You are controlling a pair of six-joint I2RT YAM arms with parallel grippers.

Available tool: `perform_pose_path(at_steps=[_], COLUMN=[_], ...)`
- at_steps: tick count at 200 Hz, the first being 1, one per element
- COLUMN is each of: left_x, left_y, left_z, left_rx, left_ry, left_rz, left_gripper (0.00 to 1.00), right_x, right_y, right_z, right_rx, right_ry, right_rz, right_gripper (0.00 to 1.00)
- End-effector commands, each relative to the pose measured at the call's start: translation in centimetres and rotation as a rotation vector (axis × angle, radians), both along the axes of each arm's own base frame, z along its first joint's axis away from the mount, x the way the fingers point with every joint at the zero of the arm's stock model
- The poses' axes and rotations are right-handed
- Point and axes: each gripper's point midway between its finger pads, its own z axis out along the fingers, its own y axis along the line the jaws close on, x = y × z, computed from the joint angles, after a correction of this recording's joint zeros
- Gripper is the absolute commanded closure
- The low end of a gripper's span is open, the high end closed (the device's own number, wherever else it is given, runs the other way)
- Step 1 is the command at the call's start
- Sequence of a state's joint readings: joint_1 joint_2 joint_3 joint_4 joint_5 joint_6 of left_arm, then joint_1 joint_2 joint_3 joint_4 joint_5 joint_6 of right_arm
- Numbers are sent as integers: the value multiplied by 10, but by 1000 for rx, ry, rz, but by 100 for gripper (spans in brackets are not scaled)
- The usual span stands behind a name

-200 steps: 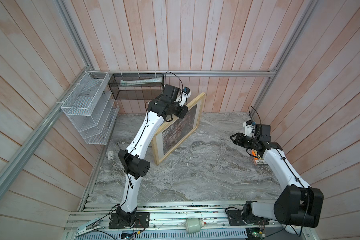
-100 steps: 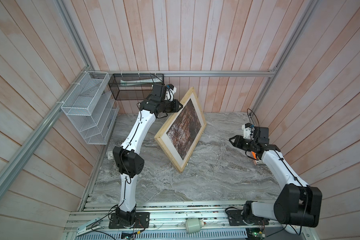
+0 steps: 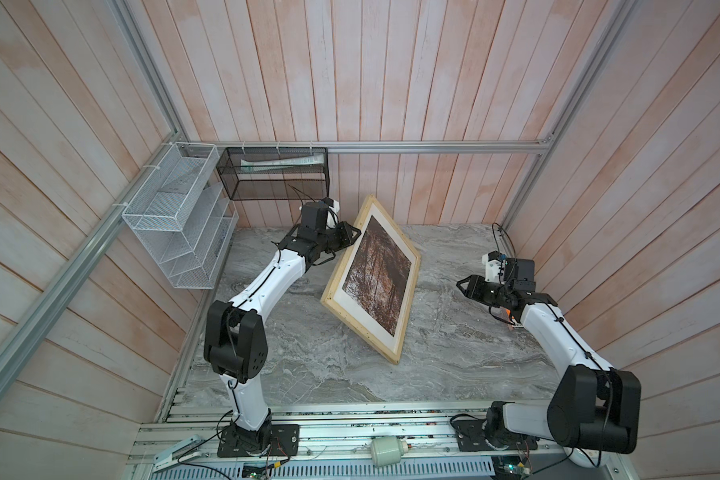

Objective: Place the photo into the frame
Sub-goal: 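Lower the frame flat onto the table with the left gripper, photo side up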

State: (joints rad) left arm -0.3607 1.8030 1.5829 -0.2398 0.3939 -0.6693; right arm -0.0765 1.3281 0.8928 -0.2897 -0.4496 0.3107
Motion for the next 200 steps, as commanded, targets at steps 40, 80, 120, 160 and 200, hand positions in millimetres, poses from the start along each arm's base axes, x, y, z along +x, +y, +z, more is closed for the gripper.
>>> perform_pose_path(at_steps=[40, 80, 120, 160, 200], left_x=[5, 12, 14, 14, 17], left_y=[35, 47, 48, 50, 49], left_z=[35, 2, -33, -57, -87], left_rx=[-192, -202, -206, -212, -216], left_ry=[-220, -210, -187, -179, -131], left_rz=[164, 168, 155, 132, 103], left_gripper=[100, 95, 88, 75, 66], right_x=[1, 0, -3, -5, -10], right_y=[8, 11, 15, 19, 26], right_z=[-28, -36, -47, -57, -71], right_rx=[62, 87, 116, 137, 144], right_ry=[49, 61, 74, 95, 127], right_rz=[33, 36, 44, 51, 63], right_gripper=[55, 55, 54, 55, 55])
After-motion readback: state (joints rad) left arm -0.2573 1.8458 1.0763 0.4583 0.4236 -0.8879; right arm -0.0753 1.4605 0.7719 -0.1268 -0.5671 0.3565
